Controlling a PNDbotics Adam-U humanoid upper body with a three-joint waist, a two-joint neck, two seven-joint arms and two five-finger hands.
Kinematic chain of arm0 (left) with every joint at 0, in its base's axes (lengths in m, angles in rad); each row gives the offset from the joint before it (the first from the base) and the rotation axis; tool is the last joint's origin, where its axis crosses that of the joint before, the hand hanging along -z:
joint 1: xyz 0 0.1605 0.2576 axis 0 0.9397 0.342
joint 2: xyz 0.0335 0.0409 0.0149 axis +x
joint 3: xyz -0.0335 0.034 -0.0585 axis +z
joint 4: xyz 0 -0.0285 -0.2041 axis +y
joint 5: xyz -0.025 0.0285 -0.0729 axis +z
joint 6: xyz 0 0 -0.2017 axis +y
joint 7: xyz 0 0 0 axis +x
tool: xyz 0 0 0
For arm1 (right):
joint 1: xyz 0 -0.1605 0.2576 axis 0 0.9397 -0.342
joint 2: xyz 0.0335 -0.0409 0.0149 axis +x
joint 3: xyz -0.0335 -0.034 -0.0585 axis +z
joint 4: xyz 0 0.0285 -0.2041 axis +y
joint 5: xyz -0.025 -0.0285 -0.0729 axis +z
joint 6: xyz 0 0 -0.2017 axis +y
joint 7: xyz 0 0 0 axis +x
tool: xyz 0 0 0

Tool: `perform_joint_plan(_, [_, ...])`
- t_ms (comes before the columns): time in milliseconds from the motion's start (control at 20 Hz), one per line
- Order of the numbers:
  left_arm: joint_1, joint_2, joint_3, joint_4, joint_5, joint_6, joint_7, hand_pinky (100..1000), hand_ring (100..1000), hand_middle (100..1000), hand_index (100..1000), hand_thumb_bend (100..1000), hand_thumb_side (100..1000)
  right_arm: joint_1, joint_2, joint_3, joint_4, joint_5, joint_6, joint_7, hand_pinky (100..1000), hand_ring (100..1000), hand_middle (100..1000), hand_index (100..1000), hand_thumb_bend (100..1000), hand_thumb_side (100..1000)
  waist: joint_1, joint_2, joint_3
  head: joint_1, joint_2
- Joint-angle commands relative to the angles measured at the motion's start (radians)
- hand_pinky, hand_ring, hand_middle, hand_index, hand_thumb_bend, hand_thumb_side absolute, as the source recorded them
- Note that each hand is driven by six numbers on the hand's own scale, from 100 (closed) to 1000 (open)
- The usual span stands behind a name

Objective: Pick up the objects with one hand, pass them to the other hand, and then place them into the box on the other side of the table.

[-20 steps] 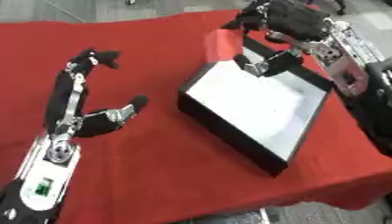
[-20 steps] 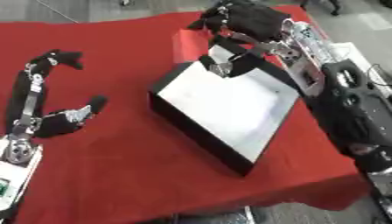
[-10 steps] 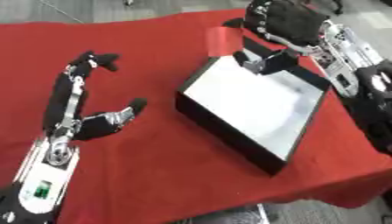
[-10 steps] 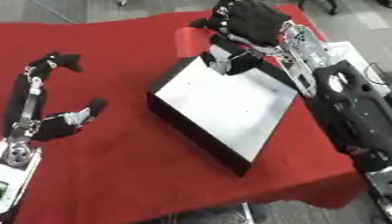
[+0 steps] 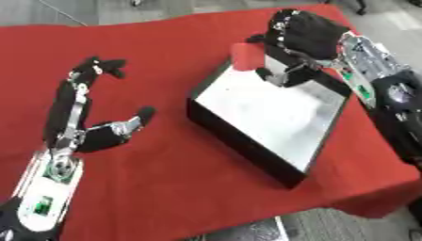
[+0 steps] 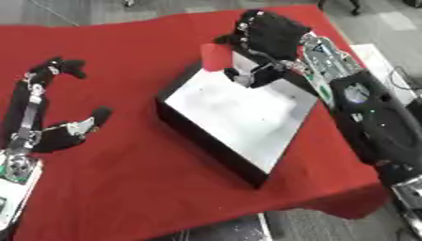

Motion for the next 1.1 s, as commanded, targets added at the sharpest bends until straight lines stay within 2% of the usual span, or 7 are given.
perform_joint_plan(50, [-0.011, 0.007, -0.003, -0.006, -0.004, -0.001, -0.002, 964, 751, 571, 791, 595, 657, -0.017, -0.036, -0.01, 0.033, 0.052, -0.01, -0.017, 700, 576, 317, 487, 274, 677, 0.012, -0.042, -0.002, -0.004, 0.0])
perform_joint_plan(350, [-0.009, 0.006, -0.002, -0.002, -0.005, -0.002, -0.003, 965, 752, 572, 792, 595, 658, -0.019, -0.034, -0.013, 0.065, 0.151, -0.043, -0.027, 732, 698, 568, 691, 385, 715, 0.012, -0.042, -0.003, -0.005, 0.003])
perform_joint_plan(450, [-0.009, 0.005, -0.002, -0.002, -0.005, -0.002, -0.002, 965, 752, 572, 792, 595, 658, -0.02, -0.032, -0.015, 0.072, 0.173, -0.048, -0.033, 732, 698, 568, 691, 385, 715, 0.012, -0.043, -0.003, -0.005, 0.004])
perform_joint_plan(500, [-0.009, 0.005, -0.002, -0.001, -0.005, -0.002, -0.003, 966, 752, 575, 792, 593, 660, -0.019, -0.034, -0.015, 0.075, 0.188, -0.052, -0.031, 815, 894, 867, 888, 450, 743, 0.011, -0.043, -0.003, -0.003, 0.003])
perform_joint_plan(850, [-0.009, 0.006, -0.001, -0.003, -0.002, -0.001, -0.003, 965, 753, 577, 792, 594, 656, -0.018, -0.033, -0.03, 0.069, 0.246, -0.053, -0.031, 851, 1000, 994, 985, 434, 765, 0.009, -0.044, -0.001, 0.0, 0.001])
perform_joint_plan(900, [-0.009, 0.006, -0.001, -0.004, -0.001, -0.002, -0.003, 964, 753, 578, 792, 594, 654, -0.017, -0.033, -0.032, 0.068, 0.24, -0.053, -0.031, 858, 1000, 1000, 996, 437, 715, 0.009, -0.045, -0.002, 0.0, 0.002])
perform_joint_plan(1100, [-0.007, 0.008, -0.002, -0.007, -0.004, -0.004, -0.002, 963, 753, 578, 792, 594, 655, -0.014, -0.039, -0.046, 0.065, 0.155, -0.1, -0.011, 896, 1000, 983, 1000, 462, 784, 0.007, -0.045, -0.001, 0.001, 0.002])
